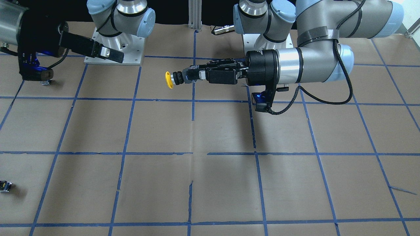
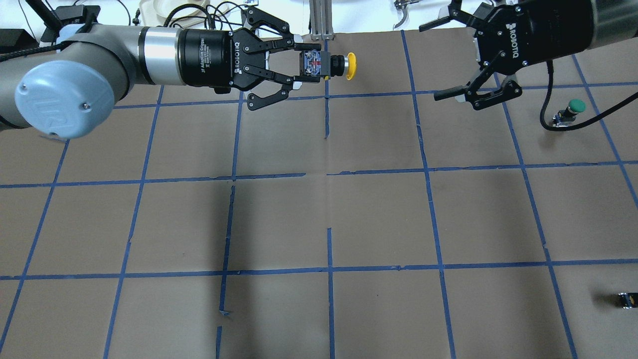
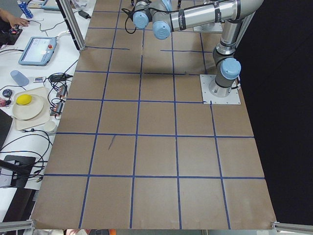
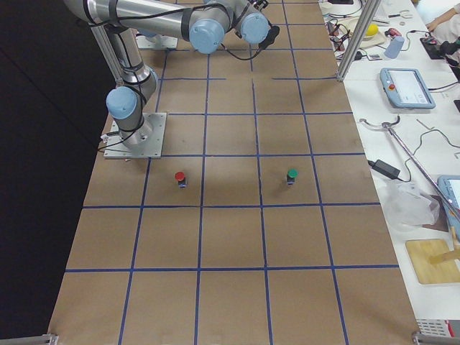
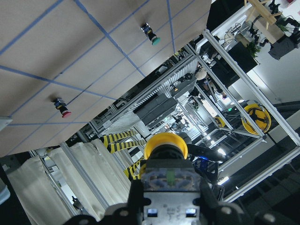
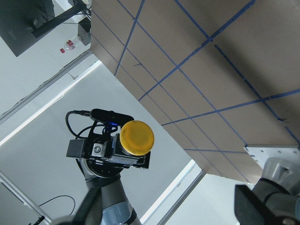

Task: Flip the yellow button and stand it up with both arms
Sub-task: 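Carry the yellow button toward the right gripper while the right gripper approaches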

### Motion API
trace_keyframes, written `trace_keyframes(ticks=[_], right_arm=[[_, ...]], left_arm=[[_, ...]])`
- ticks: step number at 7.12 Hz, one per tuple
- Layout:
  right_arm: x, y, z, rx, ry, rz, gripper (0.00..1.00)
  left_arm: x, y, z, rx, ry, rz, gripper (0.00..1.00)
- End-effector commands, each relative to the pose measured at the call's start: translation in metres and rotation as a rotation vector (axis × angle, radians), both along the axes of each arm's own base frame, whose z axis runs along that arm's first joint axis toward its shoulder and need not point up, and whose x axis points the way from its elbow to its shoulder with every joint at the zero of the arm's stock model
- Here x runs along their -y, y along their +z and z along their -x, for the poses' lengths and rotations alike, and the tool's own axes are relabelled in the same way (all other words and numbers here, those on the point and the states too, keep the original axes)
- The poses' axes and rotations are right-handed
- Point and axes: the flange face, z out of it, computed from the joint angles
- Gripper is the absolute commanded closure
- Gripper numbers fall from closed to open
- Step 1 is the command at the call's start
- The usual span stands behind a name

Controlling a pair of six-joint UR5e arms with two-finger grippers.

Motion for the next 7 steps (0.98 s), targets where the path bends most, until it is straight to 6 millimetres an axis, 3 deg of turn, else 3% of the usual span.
trace_keyframes(ticks=[1,2,3,5,7], right_arm=[[0.019,-0.011,-0.008,0.123,-0.067,-0.034,0.0],[0.024,-0.024,-0.022,0.157,-0.062,-0.07,0.0],[0.023,-0.031,-0.052,0.154,-0.001,-0.087,0.03],[0.025,-0.039,-0.059,0.159,0.01,-0.106,0.05],[0.025,-0.034,-0.059,0.156,0.012,-0.103,0.2]], left_arm=[[-0.008,0.002,0.015,-0.032,-0.011,-0.022,1.0],[-0.01,0.005,0.022,-0.053,-0.014,-0.02,1.0],[-0.01,0.007,0.024,-0.071,-0.011,-0.018,1.0],[-0.008,0.008,0.025,-0.106,0.004,-0.024,1.0],[-0.007,0.008,0.025,-0.106,0.004,-0.022,1.0]])
